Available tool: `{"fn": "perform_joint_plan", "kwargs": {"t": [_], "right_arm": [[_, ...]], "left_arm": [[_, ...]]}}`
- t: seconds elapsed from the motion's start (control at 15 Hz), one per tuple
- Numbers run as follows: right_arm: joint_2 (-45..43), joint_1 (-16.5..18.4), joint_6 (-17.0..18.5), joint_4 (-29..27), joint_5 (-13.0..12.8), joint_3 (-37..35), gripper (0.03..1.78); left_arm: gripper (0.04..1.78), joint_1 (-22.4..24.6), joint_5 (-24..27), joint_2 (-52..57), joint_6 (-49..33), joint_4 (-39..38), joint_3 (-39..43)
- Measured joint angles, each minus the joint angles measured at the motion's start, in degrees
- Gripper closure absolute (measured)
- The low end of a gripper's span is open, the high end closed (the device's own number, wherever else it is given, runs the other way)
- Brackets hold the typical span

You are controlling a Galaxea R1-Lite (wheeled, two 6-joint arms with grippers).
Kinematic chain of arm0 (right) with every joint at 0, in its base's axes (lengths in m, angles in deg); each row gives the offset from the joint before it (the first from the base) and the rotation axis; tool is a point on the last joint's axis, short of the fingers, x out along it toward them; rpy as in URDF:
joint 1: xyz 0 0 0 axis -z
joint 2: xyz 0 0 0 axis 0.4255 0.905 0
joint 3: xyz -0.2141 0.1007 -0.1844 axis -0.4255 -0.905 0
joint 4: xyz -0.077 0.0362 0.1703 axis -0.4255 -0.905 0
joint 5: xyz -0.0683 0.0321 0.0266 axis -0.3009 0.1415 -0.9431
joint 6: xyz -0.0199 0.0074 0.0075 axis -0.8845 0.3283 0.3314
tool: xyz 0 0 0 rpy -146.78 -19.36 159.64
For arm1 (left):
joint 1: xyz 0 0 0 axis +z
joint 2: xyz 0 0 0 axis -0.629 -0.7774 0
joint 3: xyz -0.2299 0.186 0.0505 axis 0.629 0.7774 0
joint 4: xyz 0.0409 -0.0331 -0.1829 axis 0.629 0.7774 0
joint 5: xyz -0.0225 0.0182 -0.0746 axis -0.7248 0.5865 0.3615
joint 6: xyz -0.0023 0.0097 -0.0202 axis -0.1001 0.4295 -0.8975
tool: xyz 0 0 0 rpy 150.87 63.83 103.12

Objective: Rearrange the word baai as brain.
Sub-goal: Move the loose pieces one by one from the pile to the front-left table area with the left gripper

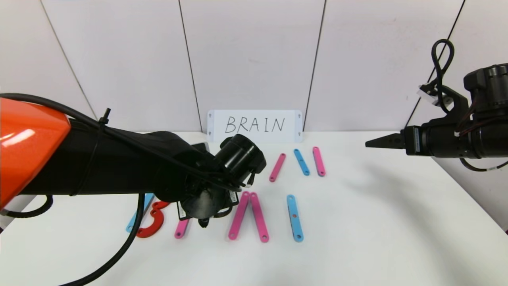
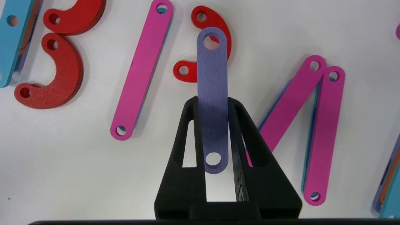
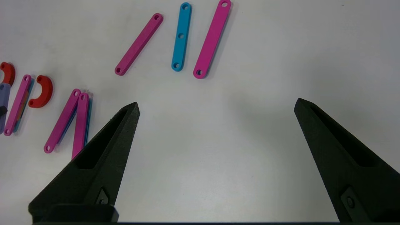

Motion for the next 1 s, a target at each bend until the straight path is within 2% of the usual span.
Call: {"fn": "perform_joint_plan", "kwargs": {"t": [0.33, 1.0], "right_arm": [[0.5, -0.5, -0.1, 0.0, -0.2, -0.1, 0.08], [0.7, -0.7, 0.0, 0.0, -0.3, -0.2, 0.08]], "left_arm": [[1.54, -0.7, -0.2, 0.7, -6.3, -0.3, 4.8], [1.54, -2.0, 0.6, -0.3, -7.0, -5.4, 10.6]]}}
